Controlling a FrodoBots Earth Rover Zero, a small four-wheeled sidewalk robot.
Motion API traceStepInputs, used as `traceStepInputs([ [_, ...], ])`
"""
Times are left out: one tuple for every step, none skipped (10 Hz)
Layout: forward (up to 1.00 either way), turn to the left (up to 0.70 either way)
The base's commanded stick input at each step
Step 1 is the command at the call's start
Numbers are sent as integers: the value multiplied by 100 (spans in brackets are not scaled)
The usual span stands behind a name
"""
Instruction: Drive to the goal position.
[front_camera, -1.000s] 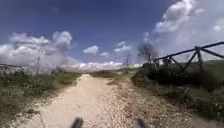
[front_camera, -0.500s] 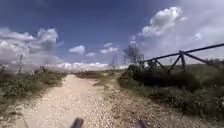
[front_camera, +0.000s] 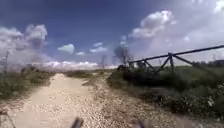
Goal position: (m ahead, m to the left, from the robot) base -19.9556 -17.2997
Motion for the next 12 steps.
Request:
traceStepInputs([
  [0, -70],
  [0, -70],
  [0, -70],
  [0, -70],
  [0, -70],
  [0, -70],
  [0, -70],
  [0, -70],
  [0, -70],
  [0, -70],
  [0, -70],
  [0, -70],
])
